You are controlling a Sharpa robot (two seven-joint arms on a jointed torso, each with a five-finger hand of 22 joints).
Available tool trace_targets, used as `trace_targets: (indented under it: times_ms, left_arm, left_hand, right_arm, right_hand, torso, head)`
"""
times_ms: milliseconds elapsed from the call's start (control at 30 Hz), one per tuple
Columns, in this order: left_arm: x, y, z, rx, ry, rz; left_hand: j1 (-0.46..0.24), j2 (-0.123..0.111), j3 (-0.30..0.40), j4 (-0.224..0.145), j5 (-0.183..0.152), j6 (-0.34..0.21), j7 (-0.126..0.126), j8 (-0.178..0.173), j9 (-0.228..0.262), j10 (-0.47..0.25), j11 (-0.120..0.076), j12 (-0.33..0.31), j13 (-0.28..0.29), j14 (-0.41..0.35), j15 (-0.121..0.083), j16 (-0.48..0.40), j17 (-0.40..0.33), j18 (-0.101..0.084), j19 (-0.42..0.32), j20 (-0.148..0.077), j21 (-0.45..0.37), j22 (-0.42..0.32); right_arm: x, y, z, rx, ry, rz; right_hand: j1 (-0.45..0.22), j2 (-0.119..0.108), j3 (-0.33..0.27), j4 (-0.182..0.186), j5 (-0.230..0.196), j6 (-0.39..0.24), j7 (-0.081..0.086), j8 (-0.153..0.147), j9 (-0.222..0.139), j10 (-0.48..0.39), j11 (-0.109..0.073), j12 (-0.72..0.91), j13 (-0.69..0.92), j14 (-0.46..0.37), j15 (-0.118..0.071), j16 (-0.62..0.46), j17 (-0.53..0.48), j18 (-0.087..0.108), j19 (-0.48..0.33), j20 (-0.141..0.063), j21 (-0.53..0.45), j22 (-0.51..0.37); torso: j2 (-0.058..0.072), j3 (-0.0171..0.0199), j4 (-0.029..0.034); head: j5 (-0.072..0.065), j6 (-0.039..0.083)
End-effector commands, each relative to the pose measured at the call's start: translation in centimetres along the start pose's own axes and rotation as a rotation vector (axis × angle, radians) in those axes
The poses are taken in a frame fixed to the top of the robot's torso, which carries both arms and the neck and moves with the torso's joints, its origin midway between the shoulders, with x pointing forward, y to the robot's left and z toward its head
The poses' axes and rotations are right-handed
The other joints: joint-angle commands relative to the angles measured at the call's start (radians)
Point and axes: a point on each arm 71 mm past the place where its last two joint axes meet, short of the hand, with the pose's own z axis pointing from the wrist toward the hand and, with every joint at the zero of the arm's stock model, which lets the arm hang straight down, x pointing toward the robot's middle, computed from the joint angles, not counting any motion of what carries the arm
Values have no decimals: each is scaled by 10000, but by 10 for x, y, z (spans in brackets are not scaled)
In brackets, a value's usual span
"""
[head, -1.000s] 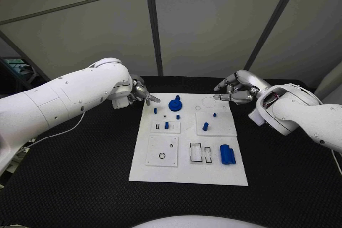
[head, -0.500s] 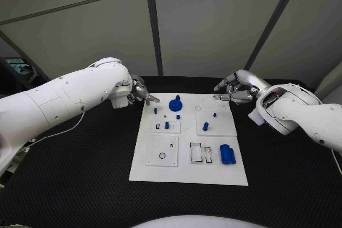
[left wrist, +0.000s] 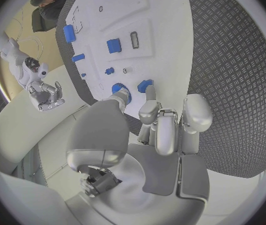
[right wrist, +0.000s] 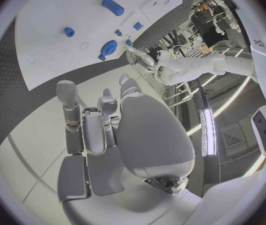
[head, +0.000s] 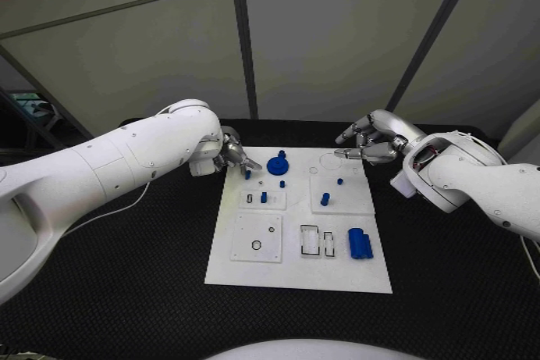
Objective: Assemble the parts on the task board
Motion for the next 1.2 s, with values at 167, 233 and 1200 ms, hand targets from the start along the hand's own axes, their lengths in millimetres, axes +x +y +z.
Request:
trace_targets:
  times_ms: [167,233,1200]
  left_arm:
    - [1,-1,1,144,111,172]
    - [1,-1,1,123,100,159]
    - [-2,3,1,71,-234,37]
  left_hand:
    - [40,105,-23,-14,24,94,6,-65,-20,-47,-5,5,2,692,64,54,1279,-149,-4,27,3,25]
    - [46,113,-21,-16,24,96,6,-64,-24,-49,-5,5,1,692,64,55,1280,-149,-5,27,2,25]
    - [-126,57,-811,-5,-75,220,-39,152,-221,0,-51,161,74,701,38,165,1370,-174,100,5,56,180]
  right_arm:
    - [0,2,0,-115,35,16]
    - [0,2,0,-112,35,15]
    - [0,2,0,-87,48,14]
  right_hand:
    - [-35,-12,30,53,65,42,-21,69,9,-9,-65,-61,-10,410,-66,-40,97,177,-78,-12,-62,-10]
    - [-35,-12,30,53,65,42,-21,69,9,-9,-65,-61,-10,410,-66,-40,97,177,-78,-12,-62,-10]
    - [-27,-7,33,53,70,40,-22,73,8,0,-66,-52,-3,414,-68,-39,103,174,-66,-15,-61,-2]
  torso:
    - [-3,8,-3]
    - [-3,2,0]
    - [-10,13,16]
  head:
    - [-14,-13]
    - [-14,-15]
    - [-6,-13]
